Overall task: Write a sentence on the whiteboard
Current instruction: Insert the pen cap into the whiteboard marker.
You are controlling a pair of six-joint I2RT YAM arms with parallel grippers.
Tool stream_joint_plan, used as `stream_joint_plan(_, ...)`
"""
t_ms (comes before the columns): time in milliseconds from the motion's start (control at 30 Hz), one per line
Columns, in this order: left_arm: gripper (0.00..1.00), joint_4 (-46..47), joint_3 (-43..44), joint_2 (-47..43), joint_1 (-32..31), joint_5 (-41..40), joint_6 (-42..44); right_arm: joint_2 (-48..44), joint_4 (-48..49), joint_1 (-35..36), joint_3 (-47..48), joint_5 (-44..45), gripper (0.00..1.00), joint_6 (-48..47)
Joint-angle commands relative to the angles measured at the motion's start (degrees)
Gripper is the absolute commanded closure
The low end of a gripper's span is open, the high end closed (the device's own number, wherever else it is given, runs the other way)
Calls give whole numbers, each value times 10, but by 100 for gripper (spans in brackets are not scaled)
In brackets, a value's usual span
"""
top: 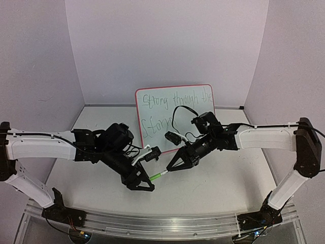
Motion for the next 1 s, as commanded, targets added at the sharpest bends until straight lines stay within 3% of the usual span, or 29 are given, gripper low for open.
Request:
stream_joint_plan(0, 45, 22, 32, 7, 0, 28, 4, -21, 14, -2, 19, -13, 100, 1)
stream_joint_plan(133, 57, 20, 37, 8, 0, 30, 8, -20, 14, -2, 15, -14, 100, 1)
stream_joint_plan(467, 69, 13, 55, 23, -1, 43, 20, -20, 14, -1, 14, -23, 100, 1)
stream_joint_plan(733, 99, 13, 58, 28, 0, 57, 27, -17, 14, 0, 11, -29, 100, -1)
stream_joint_plan(967, 100, 25, 63, 27, 0, 65, 29, -15, 13, 10, 12, -34, 100, -12)
